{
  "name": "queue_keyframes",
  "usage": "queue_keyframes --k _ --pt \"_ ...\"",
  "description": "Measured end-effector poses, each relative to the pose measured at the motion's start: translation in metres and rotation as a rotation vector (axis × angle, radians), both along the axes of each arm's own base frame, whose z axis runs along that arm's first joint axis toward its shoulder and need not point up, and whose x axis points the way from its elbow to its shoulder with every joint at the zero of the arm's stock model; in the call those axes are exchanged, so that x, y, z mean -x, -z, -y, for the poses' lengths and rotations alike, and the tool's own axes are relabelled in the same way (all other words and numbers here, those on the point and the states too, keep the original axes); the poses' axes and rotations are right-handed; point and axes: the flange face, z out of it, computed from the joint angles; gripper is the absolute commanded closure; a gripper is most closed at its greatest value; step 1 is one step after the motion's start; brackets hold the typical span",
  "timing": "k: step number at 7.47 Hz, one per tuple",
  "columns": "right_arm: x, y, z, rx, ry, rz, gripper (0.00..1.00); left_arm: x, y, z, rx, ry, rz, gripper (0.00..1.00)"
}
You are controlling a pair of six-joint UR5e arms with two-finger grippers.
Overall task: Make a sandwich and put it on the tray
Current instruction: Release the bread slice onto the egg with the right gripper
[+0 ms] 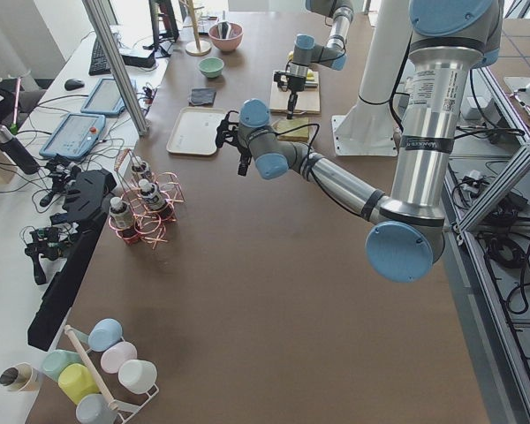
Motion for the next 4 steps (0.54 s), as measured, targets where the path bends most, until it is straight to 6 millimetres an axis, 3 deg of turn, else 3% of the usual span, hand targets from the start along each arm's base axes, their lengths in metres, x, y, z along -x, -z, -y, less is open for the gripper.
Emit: queue_keyframes --k 1,2,3,4 --pt "0.0019 -0.0026 0.0002 0.0 -0.002 -0.006 1.0 -0.0004 -0.0009 0.0005 0.001 0.0 0.001 0.02" --pt "0.003 -0.0037 -0.0002 0.0 -0.002 -0.008 0.76 -0.0007 -0.0014 0.0011 0.002 0.0 0.002 0.02" --pt "0.0033 -0.0036 -0.0009 0.0 -0.002 -0.008 0.02 -0.0009 -0.0016 0.0012 0.003 0.0 0.002 0.02" --pt "0.0033 -0.0033 -0.0012 -0.001 -0.001 -0.008 0.0 -0.0013 -0.0016 0.0012 0.003 -0.001 0.002 0.02"
